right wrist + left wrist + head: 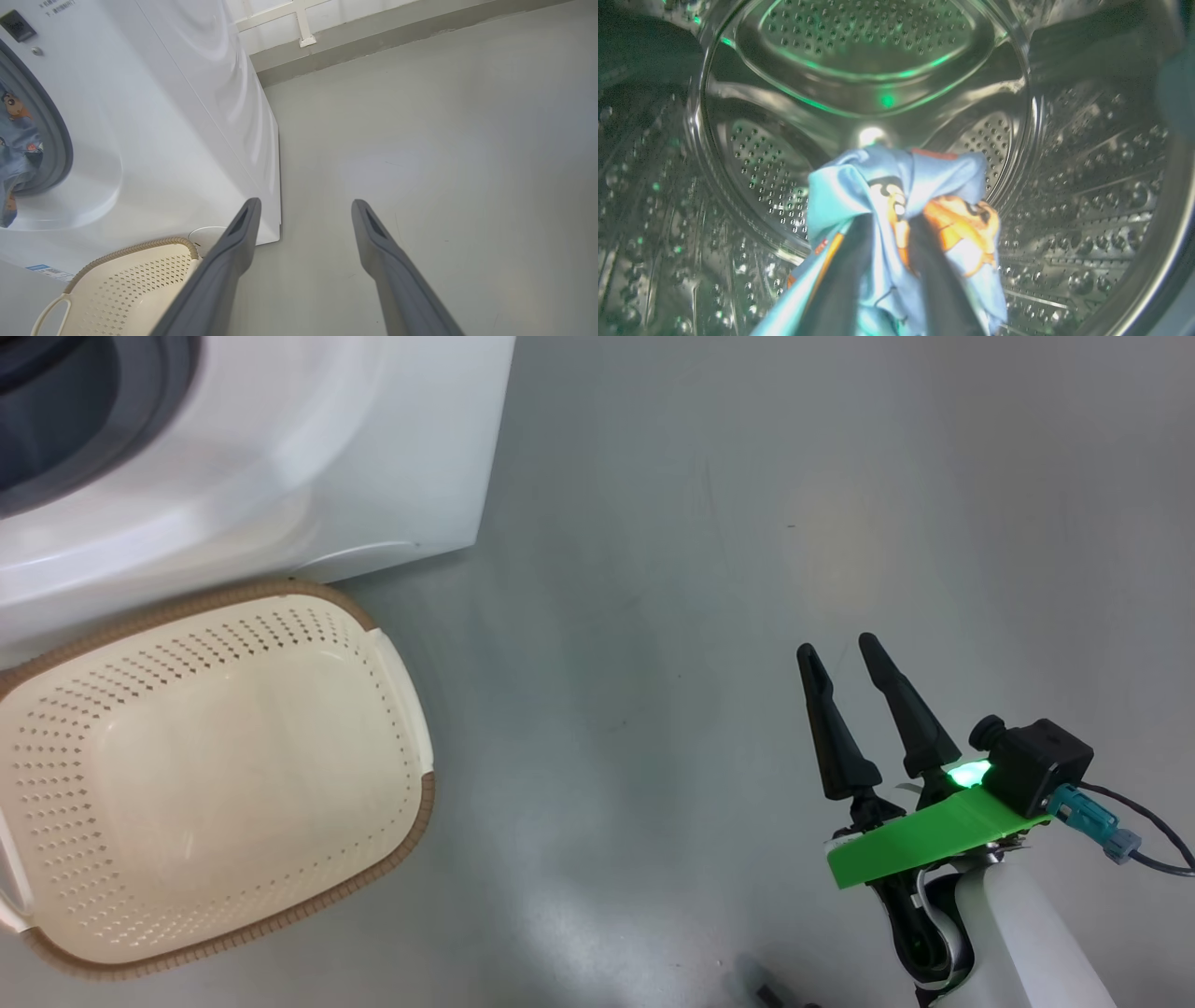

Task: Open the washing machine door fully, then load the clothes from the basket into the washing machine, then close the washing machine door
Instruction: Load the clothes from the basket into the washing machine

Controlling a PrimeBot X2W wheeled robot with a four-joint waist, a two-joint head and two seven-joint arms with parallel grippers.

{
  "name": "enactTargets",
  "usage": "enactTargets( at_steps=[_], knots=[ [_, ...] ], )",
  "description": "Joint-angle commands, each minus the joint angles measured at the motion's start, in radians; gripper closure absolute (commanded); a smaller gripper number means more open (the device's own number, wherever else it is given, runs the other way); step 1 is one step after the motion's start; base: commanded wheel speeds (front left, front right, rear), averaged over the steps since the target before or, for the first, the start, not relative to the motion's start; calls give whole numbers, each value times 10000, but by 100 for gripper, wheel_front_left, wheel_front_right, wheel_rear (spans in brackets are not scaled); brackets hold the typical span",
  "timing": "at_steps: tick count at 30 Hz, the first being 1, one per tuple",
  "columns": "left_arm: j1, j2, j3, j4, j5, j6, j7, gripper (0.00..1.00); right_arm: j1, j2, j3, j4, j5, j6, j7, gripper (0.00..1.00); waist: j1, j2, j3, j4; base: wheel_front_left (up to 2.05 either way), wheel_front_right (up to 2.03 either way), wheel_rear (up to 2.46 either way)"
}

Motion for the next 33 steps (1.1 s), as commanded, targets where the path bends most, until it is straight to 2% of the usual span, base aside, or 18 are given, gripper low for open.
enactTargets(
  at_steps=[1, 10, 33],
  knots=[
    [193, 467, 10, -106, -87, -16, -51, 0, 91, 13, 238, -202, 103, 16, -49, 0, 0, 0, -30, 27, 0, 0, 0],
    [602, 424, -168, 450, -129, -16, -51, 0, 105, 13, 248, -155, 76, 16, -49, 0, 0, 0, -191, 97, 0, 0, 0],
    [2266, -117, 186, -51, -202, -16, -51, 0, 186, 14, 129, -146, -181, 16, -49, 0, 0, 0, -590, 344, 0, 0, 0]
  ],
)
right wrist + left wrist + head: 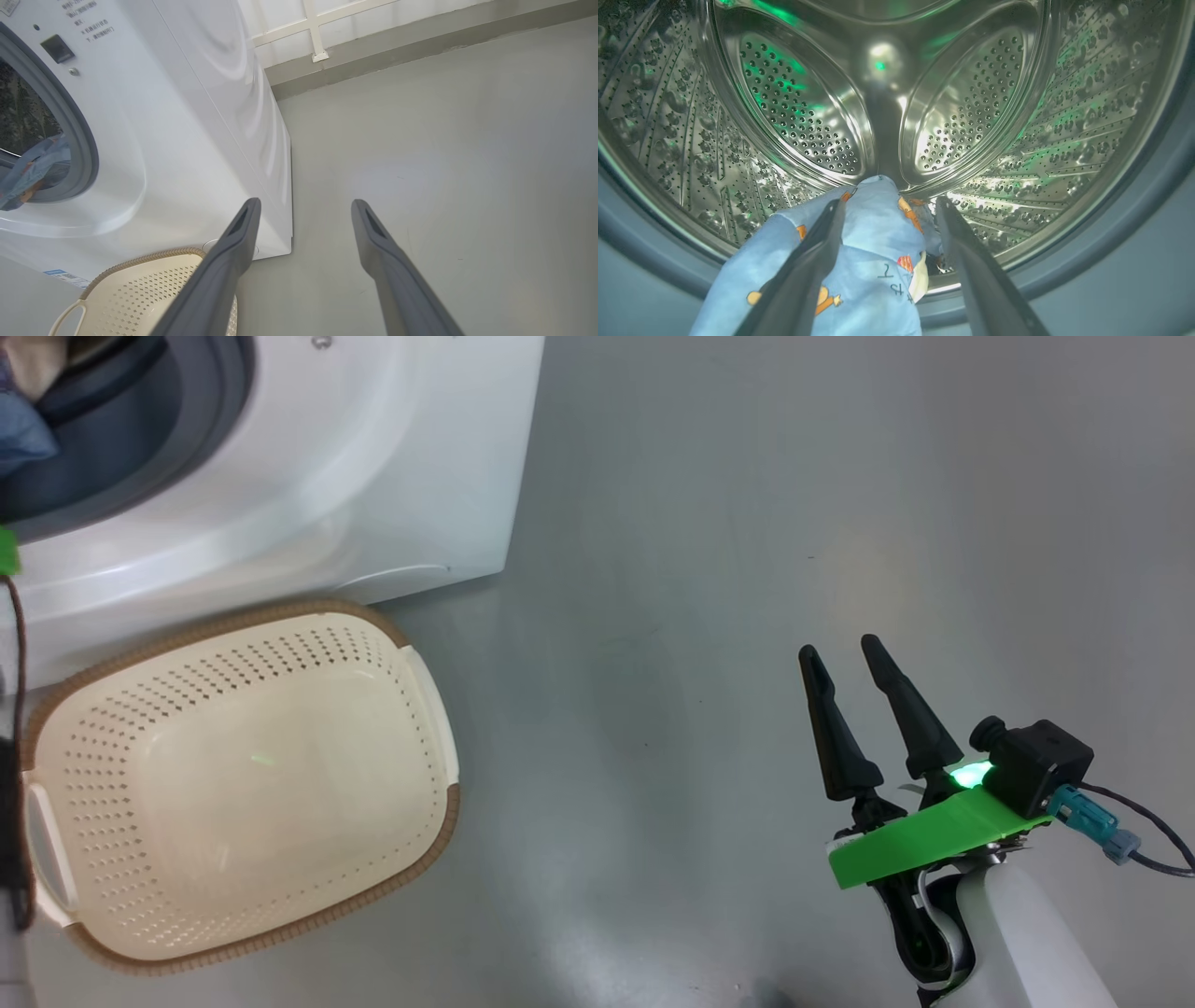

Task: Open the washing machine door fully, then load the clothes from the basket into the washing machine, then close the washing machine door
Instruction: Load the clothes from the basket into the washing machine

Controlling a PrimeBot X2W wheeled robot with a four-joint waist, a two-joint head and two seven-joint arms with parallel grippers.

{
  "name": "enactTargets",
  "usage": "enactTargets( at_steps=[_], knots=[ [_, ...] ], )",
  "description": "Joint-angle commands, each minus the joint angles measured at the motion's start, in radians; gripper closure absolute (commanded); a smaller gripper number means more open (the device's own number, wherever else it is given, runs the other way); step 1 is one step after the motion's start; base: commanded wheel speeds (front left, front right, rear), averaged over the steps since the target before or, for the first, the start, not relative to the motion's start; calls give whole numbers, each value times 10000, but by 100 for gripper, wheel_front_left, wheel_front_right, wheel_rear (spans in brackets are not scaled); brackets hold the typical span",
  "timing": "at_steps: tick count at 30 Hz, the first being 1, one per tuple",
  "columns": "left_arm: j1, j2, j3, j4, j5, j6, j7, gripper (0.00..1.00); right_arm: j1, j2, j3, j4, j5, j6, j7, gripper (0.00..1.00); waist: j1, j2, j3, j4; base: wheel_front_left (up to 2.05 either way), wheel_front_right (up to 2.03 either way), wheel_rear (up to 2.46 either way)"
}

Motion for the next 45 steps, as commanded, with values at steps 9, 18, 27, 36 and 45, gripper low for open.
enactTargets(
  at_steps=[9, 18, 27, 36, 45],
  knots=[
    [1690, 79, 226, -1198, 209, -16, -51, 0, 207, -80, -35, -227, -256, 16, -49, 0, 0, -1, -206, 417, 0, 0, 0],
    [3696, -468, 422, -2246, 467, -16, -51, 0, 281, -236, -237, -300, -301, 16, -49, 0, 0, -1, -339, 905, 0, 0, 0],
    [5524, -1158, 826, -3460, 192, -16, -51, 0, 270, -367, -363, -296, -330, 16, -49, 0, 0, -1, -455, 1241, 0, 0, 0],
    [6851, -1573, 1042, -4508, 377, -16, -51, 0, 331, -482, -438, -280, -317, 16, -49, 0, 0, -1, -626, 1465, 0, 0, 0],
    [7655, -1887, 1261, -5322, 620, -16, -51, 0, 463, -548, -469, -290, -295, 16, -49, 0, 0, -1, -763, 1601, 0, 0, 0]
  ],
)
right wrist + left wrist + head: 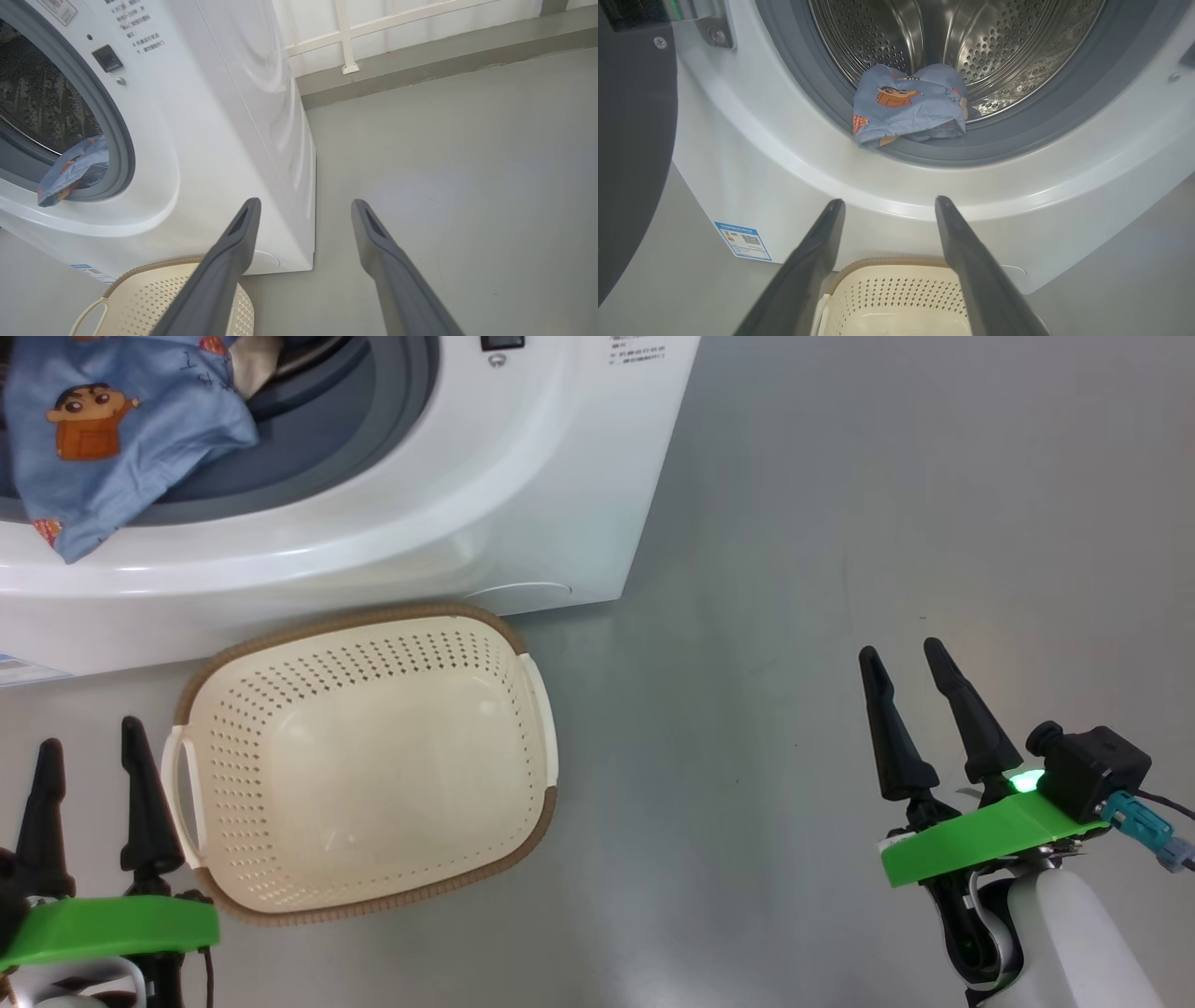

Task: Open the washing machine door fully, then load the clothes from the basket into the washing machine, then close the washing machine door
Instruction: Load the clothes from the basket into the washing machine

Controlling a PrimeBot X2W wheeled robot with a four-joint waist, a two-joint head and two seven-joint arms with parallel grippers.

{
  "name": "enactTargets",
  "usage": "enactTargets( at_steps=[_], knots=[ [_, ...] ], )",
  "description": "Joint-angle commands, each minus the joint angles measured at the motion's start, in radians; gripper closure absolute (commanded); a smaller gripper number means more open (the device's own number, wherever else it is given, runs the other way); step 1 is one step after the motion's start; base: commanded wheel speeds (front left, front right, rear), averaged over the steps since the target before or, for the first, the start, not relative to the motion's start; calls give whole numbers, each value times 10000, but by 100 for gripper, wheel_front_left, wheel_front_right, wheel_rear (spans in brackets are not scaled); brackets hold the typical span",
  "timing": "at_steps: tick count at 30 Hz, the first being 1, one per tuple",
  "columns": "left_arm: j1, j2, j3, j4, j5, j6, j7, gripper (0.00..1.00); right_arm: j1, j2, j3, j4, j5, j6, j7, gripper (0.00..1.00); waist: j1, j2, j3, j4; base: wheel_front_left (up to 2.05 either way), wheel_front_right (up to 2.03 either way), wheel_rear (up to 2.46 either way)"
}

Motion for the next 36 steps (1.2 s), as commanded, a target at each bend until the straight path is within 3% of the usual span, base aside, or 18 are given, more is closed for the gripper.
enactTargets(
  at_steps=[1, 11, 27, 36],
  knots=[
    [134, 153, 373, -321, 130, -16, -53, 0, 241, -61, 181, -238, -119, 16, -49, 0, 0, -1, -19, 27, 0, 0, 0],
    [-615, 451, -46, 184, 57, -16, -53, 0, 251, -101, 52, -312, -148, 16, -49, 0, 0, -1, 107, 260, 0, 0, 0],
    [-3530, 2300, -1577, 3251, -508, -16, 60, 0, 115, -45, 61, -342, -199, 16, -49, 0, 0, -1, 373, 248, 0, 0, 0],
    [-5005, 2760, -2174, 4265, -767, -16, 454, 0, -33, -20, 96, -381, -207, 16, -49, 0, 0, -1, 547, 157, 0, 0, 0]
  ],
)
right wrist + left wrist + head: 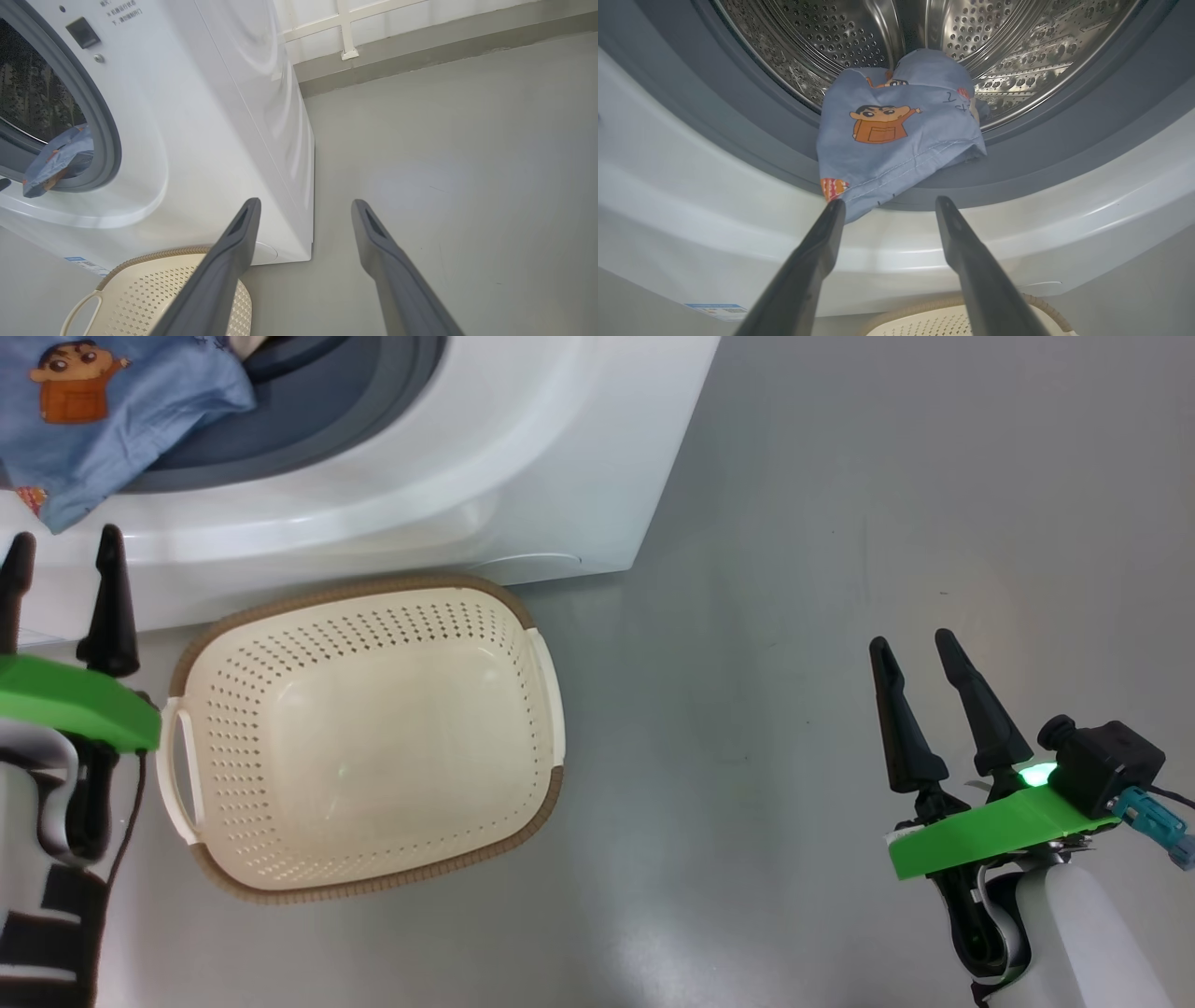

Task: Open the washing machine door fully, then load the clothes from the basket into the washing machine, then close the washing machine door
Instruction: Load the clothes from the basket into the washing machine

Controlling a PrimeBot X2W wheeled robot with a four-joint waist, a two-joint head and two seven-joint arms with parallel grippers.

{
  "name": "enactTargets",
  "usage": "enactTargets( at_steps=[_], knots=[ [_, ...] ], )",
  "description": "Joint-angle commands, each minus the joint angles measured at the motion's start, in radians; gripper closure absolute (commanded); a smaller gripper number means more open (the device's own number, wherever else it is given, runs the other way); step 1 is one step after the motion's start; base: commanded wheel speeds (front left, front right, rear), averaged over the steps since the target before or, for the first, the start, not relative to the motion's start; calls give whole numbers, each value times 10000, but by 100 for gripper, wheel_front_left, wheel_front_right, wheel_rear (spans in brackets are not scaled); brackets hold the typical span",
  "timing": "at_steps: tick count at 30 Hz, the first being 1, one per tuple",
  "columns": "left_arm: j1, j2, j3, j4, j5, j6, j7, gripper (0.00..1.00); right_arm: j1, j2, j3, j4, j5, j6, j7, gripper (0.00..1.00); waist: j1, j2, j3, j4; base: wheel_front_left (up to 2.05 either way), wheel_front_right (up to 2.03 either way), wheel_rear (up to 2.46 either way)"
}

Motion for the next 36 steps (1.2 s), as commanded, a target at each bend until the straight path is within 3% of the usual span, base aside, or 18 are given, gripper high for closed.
enactTargets(
  at_steps=[1, 17, 30, 31, 32, 33, 35, 36],
  knots=[
    [-278, 567, 241, -30, -81, -16, 18, 0, -8, 2, 234, -255, -198, 16, -48, 0, 0, 0, 34, -31, 0, 0, 0],
    [-1864, 1056, -100, 2437, -318, -16, -169, 0, -93, 103, 227, -287, -201, 16, -48, 0, 0, 0, 216, -203, 0, 0, 0],
    [-2810, 1172, -870, 3787, -1152, -16, -371, 0, -138, 145, 276, -311, -201, 16, -48, 0, 0, 0, 282, -406, 0, 0, 0],
    [-2847, 1187, -930, 3844, -1214, -16, -387, 31, -130, 151, 273, -313, -201, 16, -48, 0, 0, 0, 283, -420, 0, 0, 0],
    [-2879, 1203, -988, 3898, -1274, -16, -401, 52, -123, 156, 270, -314, -202, 16, -48, 0, 0, 0, 282, -432, 0, 0, 0],
    [-2911, 1223, -1044, 3949, -1325, -16, -415, 64, -120, 163, 269, -314, -204, 16, -48, 0, 0, 0, 284, -444, 0, 0, 0],
    [-2974, 1249, -1150, 4032, -1398, -16, -440, 100, -119, 177, 261, -316, -210, 16, -48, 0, 0, 0, 284, -459, 0, 0, 0],
    [-2995, 1252, -1205, 4059, -1431, -16, -451, 100, -116, 185, 257, -318, -212, 16, -48, 0, 0, 0, 280, -465, 0, 0, 0]
  ],
)
